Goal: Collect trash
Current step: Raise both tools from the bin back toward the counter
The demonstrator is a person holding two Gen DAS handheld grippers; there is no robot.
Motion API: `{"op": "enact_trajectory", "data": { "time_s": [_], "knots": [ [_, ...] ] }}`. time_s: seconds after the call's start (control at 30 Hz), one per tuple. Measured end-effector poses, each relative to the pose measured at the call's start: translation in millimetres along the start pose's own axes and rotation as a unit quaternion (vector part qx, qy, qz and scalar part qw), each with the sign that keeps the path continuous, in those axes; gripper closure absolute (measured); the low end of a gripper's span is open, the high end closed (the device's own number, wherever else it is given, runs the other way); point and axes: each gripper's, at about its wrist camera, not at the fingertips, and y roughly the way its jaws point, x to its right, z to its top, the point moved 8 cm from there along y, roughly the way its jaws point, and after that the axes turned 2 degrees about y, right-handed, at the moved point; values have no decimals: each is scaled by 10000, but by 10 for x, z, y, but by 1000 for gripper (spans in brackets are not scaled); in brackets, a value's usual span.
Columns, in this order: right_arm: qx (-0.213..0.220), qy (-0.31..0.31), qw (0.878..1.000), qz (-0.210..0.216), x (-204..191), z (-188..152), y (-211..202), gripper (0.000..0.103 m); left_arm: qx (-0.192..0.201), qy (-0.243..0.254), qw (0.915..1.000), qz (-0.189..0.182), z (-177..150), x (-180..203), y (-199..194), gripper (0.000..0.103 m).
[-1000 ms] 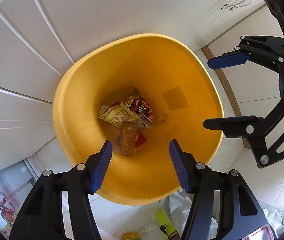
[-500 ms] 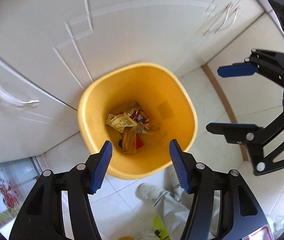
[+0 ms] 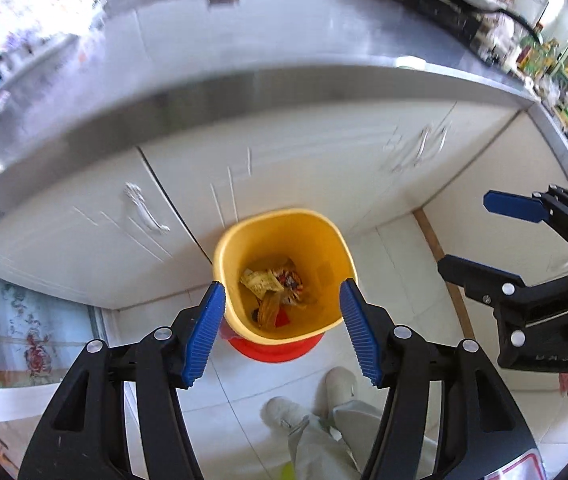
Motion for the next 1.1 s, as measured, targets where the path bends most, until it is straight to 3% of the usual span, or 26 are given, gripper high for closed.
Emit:
{"op": "enact_trajectory", "data": {
  "time_s": [0.23,0.33,0.5,0.73,1.1],
  "knots": [
    [535,342,9977,-238,75,324,-504,21,457,-100,9988,176,316,-52,-417,36],
    [684,416,9964,-285,82,481,-606,21,587,-163,9979,200,424,-98,-466,29],
    [908,478,9941,-349,160,818,-677,19,738,-147,9968,276,746,-208,-547,27],
    [1037,477,9930,-319,312,1286,-530,19,880,-158,9954,356,1180,-380,-542,26],
    [878,261,9957,-129,753,2288,104,19,690,-522,9950,491,2160,-666,23,26]
  ]
}}
